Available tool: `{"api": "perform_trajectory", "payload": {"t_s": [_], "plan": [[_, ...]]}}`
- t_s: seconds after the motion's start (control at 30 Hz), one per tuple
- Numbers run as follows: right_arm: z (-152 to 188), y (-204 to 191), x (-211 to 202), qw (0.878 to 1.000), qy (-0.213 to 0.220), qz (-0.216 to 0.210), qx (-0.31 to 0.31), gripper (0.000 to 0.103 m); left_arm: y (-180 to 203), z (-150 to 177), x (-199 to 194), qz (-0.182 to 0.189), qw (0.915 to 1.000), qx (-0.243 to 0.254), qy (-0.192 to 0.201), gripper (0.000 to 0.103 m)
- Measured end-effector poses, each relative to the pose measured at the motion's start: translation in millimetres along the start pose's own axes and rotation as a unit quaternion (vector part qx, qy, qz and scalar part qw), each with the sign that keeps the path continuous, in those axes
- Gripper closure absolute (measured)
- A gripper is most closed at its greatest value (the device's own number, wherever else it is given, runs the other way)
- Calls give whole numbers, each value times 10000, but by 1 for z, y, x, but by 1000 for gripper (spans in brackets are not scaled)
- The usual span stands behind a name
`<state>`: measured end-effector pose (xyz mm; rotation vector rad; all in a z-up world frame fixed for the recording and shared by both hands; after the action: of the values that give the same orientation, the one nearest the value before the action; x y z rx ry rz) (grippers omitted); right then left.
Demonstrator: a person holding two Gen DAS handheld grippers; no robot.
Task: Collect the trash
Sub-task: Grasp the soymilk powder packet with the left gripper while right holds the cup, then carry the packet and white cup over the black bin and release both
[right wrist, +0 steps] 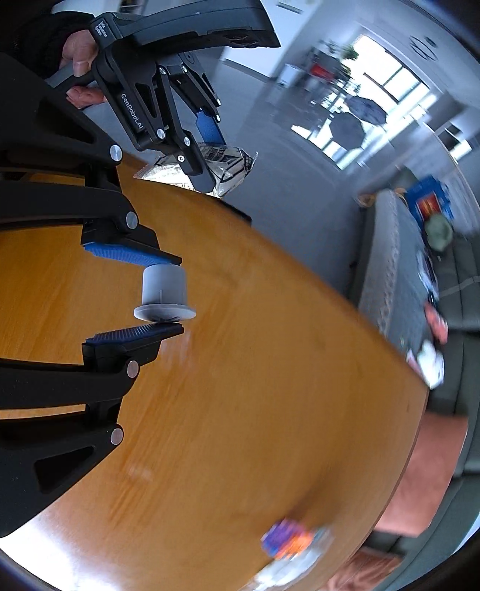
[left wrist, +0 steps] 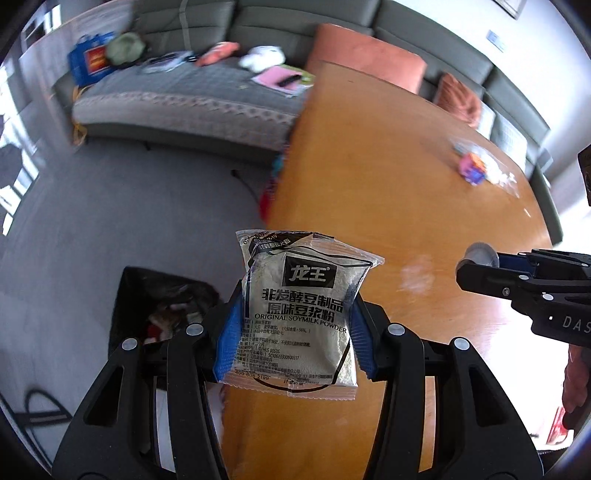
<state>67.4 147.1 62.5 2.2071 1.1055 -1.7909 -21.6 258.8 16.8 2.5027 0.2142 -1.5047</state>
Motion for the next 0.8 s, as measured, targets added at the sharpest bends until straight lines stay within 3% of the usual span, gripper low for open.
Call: {"api": "perform_trajectory", "payload": {"t_s": [0.37,0.6,0.8], "plan": [[-25,-115,53,9939,-350,-351,-981,71,-109,29,-25,-522,9945,-906,85,53],[-39,-181,80,9842,-515,-487,-1625,71,-171,50,-35,-825,9855,-1480,100,53],[-47,-213,104,9768,-682,-502,-1969,71,-216,59,-38,-1055,9770,-1853,54,53]]}}
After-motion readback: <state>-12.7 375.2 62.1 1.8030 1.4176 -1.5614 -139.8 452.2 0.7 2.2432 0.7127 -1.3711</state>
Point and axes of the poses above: each gripper's, at about its wrist camera, not at the fingertips, and x roughly the way its jaws point, y to its right, z to its underside, the point moved 5 cm from there along x, roughly the way its jaws point, and after that the axes turned 4 degrees about -z, right-handed, at the moved point
